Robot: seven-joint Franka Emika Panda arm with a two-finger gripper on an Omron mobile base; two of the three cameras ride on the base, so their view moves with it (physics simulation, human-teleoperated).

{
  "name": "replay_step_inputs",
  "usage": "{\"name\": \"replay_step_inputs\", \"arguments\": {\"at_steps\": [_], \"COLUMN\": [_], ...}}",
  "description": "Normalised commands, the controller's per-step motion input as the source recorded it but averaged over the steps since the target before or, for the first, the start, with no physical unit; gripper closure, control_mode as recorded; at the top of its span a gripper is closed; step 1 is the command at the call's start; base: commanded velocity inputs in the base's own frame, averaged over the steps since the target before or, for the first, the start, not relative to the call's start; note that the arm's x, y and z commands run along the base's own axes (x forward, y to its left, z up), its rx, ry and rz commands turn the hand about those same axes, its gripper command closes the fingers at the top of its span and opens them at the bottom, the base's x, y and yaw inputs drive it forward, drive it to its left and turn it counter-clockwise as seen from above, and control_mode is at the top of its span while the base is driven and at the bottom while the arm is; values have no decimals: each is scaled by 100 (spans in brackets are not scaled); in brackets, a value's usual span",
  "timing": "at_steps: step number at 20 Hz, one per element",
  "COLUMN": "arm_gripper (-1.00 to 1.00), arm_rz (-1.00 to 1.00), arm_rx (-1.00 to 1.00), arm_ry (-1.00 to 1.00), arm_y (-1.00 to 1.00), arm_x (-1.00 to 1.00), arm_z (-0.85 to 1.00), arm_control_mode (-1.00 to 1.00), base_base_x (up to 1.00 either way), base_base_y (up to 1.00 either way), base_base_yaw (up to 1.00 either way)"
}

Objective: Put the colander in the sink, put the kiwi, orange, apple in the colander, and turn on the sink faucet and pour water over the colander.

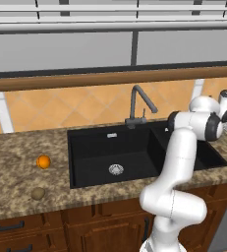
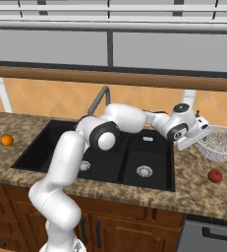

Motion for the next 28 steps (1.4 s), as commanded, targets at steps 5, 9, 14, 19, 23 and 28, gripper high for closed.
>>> {"name": "replay_step_inputs", "arguments": {"at_steps": [5, 9, 14, 19, 23, 28], "arm_gripper": [-100, -100, -100, 100, 100, 100], "arm_rz": [8, 6, 4, 5, 18, 23], "arm_rx": [0, 0, 0, 0, 0, 7], "arm_ry": [0, 0, 6, 18, 2, -2], "arm_y": [-17, -28, -14, 0, 8, 34], "arm_x": [24, 14, 0, -9, -27, -64], "arm_z": [-13, -8, -26, -50, -29, -5], "arm_control_mode": [-100, -100, -100, -100, -100, -100], "base_base_x": [0, 0, 0, 0, 0, 0], "base_base_y": [0, 0, 0, 0, 0, 0], "base_base_yaw": [0, 0, 0, 0, 0, 0]}}
